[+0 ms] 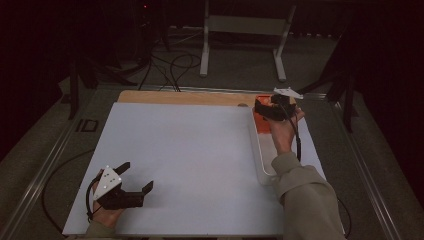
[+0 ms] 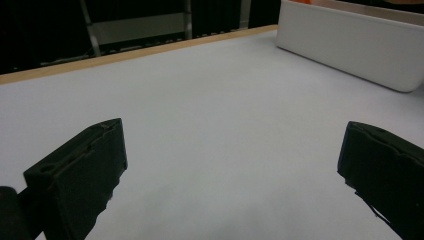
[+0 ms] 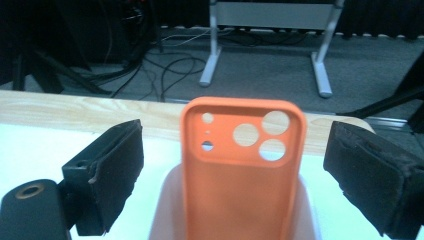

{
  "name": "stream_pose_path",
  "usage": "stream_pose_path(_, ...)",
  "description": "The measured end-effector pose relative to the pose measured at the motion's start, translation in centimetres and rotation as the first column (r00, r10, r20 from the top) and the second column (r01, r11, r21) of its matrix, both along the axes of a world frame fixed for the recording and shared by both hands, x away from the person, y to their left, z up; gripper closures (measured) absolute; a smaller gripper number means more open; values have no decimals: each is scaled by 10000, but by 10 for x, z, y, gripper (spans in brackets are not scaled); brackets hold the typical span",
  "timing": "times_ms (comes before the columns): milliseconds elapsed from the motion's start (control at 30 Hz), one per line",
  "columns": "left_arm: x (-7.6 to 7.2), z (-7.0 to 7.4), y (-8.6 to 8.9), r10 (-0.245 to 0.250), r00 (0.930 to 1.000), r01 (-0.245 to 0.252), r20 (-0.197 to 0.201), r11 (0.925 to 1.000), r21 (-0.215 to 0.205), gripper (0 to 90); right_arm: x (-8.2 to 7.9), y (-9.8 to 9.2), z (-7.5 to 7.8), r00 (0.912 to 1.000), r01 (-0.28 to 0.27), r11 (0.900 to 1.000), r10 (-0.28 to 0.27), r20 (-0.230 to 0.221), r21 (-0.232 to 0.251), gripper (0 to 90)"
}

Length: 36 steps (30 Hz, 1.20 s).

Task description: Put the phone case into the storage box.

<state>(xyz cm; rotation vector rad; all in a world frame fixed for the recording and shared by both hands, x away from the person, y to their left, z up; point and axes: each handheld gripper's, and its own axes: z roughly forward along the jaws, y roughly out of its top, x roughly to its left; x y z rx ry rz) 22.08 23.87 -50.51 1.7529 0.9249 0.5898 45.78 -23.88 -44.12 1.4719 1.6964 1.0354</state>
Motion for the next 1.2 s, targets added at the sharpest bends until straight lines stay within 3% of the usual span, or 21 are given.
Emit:
stream_pose_path(233, 0, 0, 0, -5, 10000, 5, -8, 10000, 1, 3, -6, 3, 0, 9993, -364, 9992, 363, -89, -188, 91)
stream_pose_path(333, 0, 0, 0, -20, 10000, 20, -44, 10000, 44, 3, -10, 2, 0, 9981, -601, 9982, 602, -159, 93, 91)
stream_pose_path(633, 1, -1, -2, -80, 9999, 80, -88, 9999, 87, 3, -19, -2, 2, 9953, -941, 9955, 944, -222, 112, 92)
stream_pose_path(1200, 2, -1, -2, 1, 9998, 1, -179, 9999, 125, 3, -50, 0, 3, 9774, -2103, 9776, 2103, -197, 35, 91)
